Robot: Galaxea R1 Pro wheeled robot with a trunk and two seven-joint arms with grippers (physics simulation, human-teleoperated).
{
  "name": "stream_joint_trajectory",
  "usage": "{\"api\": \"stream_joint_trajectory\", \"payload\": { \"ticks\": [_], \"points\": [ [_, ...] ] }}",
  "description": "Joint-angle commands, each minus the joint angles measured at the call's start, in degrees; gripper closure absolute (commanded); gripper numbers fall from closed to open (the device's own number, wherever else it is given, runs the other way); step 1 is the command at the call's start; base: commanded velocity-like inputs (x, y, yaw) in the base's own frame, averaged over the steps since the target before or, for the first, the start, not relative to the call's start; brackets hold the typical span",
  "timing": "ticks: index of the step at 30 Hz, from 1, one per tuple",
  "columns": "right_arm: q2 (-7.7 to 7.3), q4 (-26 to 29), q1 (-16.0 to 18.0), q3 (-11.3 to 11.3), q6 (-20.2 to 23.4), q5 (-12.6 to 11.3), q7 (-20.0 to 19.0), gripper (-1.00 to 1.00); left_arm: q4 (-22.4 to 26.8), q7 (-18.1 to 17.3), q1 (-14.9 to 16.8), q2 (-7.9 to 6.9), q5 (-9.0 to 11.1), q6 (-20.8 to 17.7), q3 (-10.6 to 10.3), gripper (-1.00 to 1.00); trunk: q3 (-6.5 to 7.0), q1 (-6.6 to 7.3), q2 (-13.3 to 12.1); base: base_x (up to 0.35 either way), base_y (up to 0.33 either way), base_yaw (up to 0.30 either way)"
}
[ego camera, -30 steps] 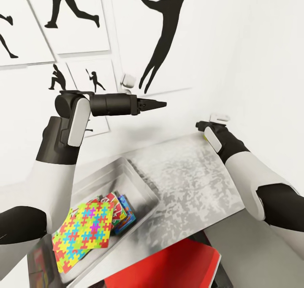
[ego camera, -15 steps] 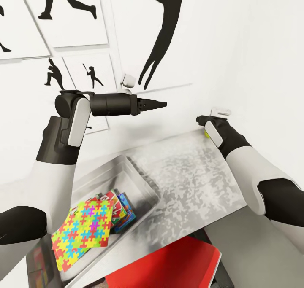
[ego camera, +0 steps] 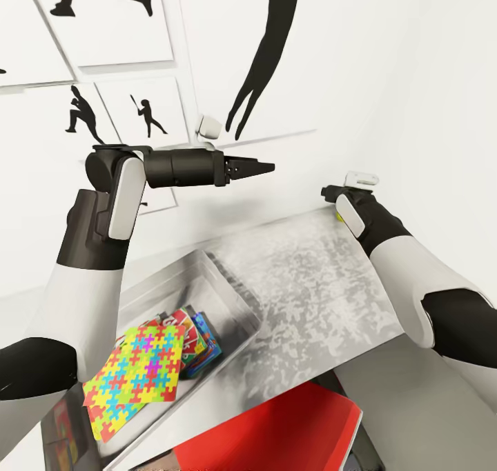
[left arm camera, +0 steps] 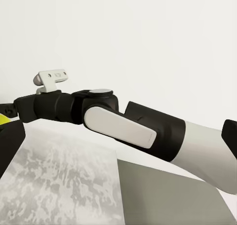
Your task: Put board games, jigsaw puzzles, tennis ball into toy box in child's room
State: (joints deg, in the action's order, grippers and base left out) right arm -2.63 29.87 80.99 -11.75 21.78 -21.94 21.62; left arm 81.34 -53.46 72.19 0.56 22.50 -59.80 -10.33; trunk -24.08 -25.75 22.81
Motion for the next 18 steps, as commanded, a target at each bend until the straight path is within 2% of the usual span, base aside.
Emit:
{"api": "stream_joint_trajectory", "payload": {
  "ticks": [1, 9, 15, 18],
  "points": [
    [-0.09, 0.1, 0.1, -0.5, 0.3, -0.5, 0.5, -1.0, 0.2, -0.2, 0.1, 0.02, -0.1, -0.2, 0.0, -1.0, -0.19, -0.03, 0.1, 0.0, 0.0, 0.0],
    [-0.09, 0.1, 0.2, -0.5, 0.4, -0.5, 0.4, -1.0, 1.8, -0.2, 0.3, 0.2, -0.1, -0.2, 0.1, -1.0, -0.94, -0.03, 0.1, 0.0, 0.0, 0.0],
    [-0.09, 0.1, 0.2, -0.6, 0.4, -0.5, 0.4, -1.0, 1.8, -0.2, 2.2, 0.44, 0.0, -0.2, -0.1, -1.0, -1.51, -0.03, 0.1, 0.0, 0.0, 0.0],
    [-0.09, 0.0, 0.2, -0.6, 0.4, -0.5, 0.4, -1.0, 1.3, -0.2, 3.2, 1.37, -0.1, -0.2, -0.2, -1.0, -1.79, -0.03, 0.1, 0.0, 0.0, 0.0]
  ]
}}
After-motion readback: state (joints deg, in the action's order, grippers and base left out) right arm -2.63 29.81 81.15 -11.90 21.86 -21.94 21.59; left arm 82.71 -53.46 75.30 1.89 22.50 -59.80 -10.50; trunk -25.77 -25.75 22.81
